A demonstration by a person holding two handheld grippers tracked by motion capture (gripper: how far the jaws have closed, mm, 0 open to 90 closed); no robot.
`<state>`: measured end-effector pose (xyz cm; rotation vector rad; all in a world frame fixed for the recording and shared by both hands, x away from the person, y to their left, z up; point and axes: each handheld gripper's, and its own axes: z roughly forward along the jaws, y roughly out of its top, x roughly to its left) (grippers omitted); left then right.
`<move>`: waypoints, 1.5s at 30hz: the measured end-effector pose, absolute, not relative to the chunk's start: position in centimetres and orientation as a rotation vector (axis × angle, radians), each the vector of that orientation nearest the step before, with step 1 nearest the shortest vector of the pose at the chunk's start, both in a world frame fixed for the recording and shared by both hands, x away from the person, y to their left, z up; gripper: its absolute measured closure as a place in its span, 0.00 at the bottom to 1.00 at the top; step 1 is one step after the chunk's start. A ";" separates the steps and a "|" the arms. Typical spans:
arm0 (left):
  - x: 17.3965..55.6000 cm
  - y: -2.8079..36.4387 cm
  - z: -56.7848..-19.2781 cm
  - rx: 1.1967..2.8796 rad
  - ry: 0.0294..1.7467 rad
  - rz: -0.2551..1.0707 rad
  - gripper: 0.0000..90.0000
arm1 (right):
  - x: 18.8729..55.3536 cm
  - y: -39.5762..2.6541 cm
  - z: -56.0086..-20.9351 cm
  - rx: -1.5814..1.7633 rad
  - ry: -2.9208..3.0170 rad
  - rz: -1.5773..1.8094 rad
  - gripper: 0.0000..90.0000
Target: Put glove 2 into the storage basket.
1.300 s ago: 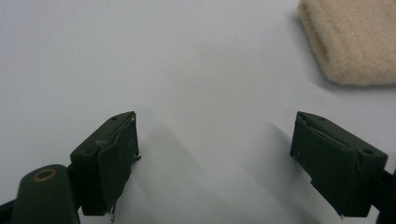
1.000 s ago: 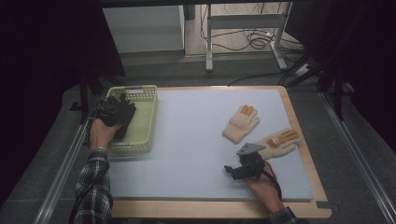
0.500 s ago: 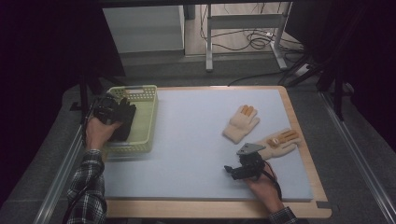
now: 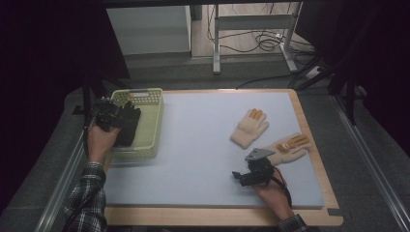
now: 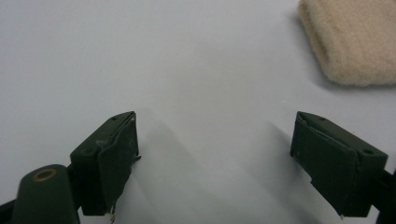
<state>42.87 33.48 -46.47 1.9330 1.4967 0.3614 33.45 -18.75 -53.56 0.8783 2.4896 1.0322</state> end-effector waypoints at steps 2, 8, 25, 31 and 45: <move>42.5 33.1 -46.2 1.929 1.463 0.367 0.01 | 33.4 -18.8 -53.6 0.878 2.490 1.032 0.17; 41.4 32.0 -45.4 1.928 1.354 0.400 0.00 | 33.4 -18.8 -53.6 0.878 2.490 1.031 0.17; 38.5 26.8 -43.5 1.959 1.066 0.415 0.00 | 33.4 -18.7 -53.6 0.879 2.490 1.031 0.17; 37.6 24.4 -43.0 1.988 0.983 0.411 0.00 | 33.4 -18.8 -53.6 0.878 2.491 1.030 0.17; 34.3 18.7 -43.5 2.035 0.769 0.381 0.00 | 33.4 -18.7 -53.6 0.878 2.489 1.031 0.17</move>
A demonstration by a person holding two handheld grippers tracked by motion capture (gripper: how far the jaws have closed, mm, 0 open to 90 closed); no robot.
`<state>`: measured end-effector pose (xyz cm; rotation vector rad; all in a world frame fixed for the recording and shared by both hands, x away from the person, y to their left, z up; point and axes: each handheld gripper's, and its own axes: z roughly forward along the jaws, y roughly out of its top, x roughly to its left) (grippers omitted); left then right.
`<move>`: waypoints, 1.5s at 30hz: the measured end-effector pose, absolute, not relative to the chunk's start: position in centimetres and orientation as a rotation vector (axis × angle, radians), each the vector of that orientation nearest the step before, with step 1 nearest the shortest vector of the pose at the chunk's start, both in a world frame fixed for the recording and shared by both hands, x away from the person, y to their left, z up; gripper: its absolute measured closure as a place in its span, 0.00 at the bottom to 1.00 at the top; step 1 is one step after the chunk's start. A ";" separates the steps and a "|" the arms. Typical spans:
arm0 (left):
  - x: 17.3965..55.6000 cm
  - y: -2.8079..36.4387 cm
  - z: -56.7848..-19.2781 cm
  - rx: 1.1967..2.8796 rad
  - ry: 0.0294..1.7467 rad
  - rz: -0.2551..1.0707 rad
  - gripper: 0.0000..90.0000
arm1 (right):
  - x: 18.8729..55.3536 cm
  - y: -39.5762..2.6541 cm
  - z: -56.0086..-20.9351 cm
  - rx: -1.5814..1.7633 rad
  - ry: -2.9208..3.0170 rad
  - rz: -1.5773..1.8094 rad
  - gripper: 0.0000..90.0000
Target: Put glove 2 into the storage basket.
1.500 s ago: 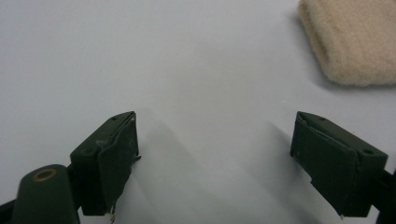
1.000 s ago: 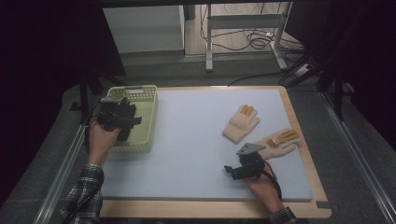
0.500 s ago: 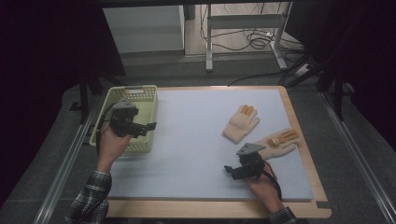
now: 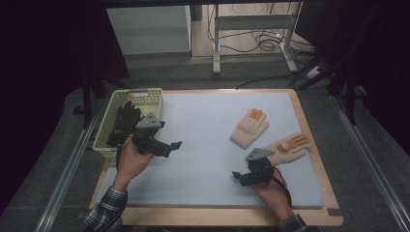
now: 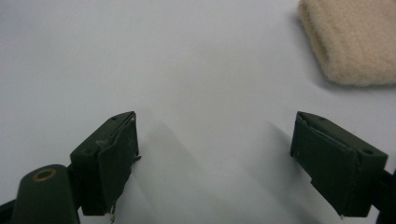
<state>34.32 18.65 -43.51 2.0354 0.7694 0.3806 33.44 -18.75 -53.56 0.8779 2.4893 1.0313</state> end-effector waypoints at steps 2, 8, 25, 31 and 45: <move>33.9 17.9 -43.8 2.038 0.743 0.365 0.00 | 33.4 -18.7 -53.6 0.878 2.489 1.032 0.17; 32.6 15.6 -45.4 2.070 0.679 0.359 0.00 | 33.4 -18.7 -53.6 0.881 2.491 1.032 0.16; 31.5 14.6 -51.8 2.164 0.766 0.315 0.00 | 33.4 -18.7 -53.6 0.878 2.490 1.031 0.17; 31.4 15.1 -53.4 2.208 0.834 0.349 0.00 | 33.4 -18.7 -53.6 0.877 2.491 1.029 0.16; 31.6 16.0 -55.0 2.212 0.934 0.332 0.00 | 33.5 -18.7 -53.5 0.882 2.493 1.031 0.17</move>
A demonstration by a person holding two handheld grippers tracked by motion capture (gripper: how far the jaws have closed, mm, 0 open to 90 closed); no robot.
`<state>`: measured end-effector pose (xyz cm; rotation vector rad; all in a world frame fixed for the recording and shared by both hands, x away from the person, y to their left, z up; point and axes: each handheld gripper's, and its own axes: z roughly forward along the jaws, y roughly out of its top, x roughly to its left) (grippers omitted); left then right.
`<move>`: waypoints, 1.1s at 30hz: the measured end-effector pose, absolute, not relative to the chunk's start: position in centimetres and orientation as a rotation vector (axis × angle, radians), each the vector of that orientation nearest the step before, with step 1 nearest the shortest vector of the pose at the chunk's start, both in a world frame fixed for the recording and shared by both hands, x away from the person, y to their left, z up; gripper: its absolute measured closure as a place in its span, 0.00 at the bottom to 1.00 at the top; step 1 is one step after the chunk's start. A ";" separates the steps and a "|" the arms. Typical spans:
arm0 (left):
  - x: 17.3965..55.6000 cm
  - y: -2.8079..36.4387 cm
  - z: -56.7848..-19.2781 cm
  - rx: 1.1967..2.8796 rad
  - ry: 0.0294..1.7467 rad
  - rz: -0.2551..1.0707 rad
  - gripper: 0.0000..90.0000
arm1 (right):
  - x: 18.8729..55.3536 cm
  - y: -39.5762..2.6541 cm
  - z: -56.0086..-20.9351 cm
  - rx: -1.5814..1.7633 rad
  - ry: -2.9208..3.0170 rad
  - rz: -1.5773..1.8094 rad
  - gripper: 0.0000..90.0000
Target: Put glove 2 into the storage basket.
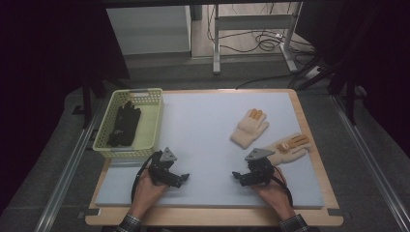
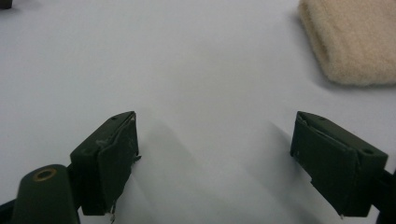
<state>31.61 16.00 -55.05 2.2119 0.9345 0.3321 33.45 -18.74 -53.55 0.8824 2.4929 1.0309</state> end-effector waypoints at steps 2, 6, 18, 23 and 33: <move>31.6 16.0 -55.1 2.212 0.934 0.335 0.00 | 33.5 -18.7 -53.5 0.883 2.494 1.031 0.17; 31.5 16.0 -55.0 2.210 0.930 0.344 0.00 | 33.5 -18.8 -53.5 0.906 2.482 1.037 0.20; 31.5 16.0 -55.1 2.208 0.926 0.344 0.01 | 35.8 -19.3 -51.3 1.000 2.390 1.048 0.38; 31.5 16.0 -55.1 2.208 0.927 0.343 0.01 | 38.1 -19.6 -50.2 1.044 2.338 1.036 0.43; 31.5 16.0 -55.1 2.208 0.928 0.338 0.01 | 43.4 -19.7 -49.5 1.122 2.269 0.959 0.50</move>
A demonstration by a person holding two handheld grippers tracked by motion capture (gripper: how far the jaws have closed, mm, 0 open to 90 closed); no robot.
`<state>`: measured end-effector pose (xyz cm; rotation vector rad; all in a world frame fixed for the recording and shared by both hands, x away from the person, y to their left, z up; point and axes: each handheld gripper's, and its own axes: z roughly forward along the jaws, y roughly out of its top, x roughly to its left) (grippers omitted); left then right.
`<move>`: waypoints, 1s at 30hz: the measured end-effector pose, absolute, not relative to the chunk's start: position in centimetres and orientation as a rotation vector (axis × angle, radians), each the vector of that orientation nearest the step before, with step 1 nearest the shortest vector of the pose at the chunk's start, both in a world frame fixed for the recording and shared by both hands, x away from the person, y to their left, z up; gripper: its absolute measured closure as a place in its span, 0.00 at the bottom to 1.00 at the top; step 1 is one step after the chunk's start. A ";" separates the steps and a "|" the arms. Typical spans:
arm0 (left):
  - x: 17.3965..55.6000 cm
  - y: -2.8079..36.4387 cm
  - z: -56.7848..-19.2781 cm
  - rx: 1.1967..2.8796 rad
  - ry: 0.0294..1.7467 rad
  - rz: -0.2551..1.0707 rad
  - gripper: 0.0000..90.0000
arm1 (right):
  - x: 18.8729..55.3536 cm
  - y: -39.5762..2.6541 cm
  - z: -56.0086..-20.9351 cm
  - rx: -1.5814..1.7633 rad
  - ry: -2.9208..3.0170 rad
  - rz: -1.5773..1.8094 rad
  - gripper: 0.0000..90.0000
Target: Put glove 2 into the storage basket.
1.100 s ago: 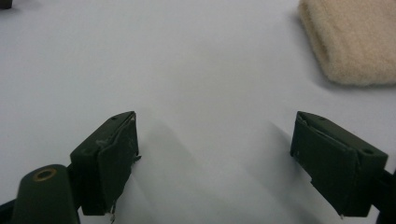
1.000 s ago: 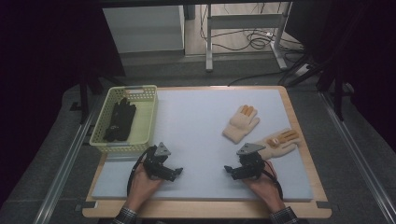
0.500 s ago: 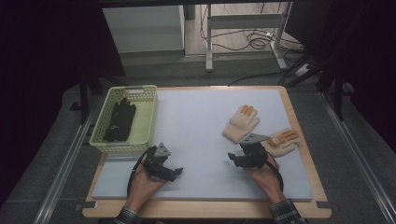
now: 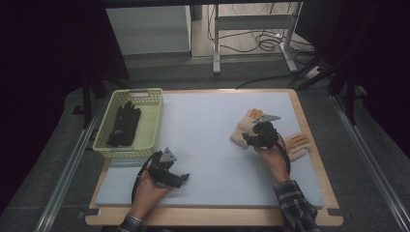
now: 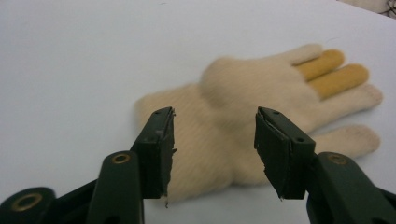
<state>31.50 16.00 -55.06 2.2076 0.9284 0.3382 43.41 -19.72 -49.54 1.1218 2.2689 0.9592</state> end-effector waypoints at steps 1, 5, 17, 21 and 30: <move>31.5 16.0 -55.1 2.208 0.928 0.338 0.01 | 44.0 -19.7 -49.6 1.132 2.264 0.949 0.47; 31.5 16.0 -55.1 2.208 0.928 0.338 0.01 | 46.1 -19.3 -50.1 1.177 2.254 0.917 0.35; 31.5 16.0 -55.1 2.210 0.926 0.338 0.01 | 49.5 -19.0 -51.8 1.294 2.299 0.882 0.41; 31.5 16.0 -55.1 2.204 0.929 0.338 0.01 | 49.1 -19.0 -51.7 1.273 2.317 0.880 0.59; 31.5 16.0 -55.1 2.208 0.928 0.336 0.01 | 47.3 -19.1 -50.3 1.125 2.331 0.935 0.62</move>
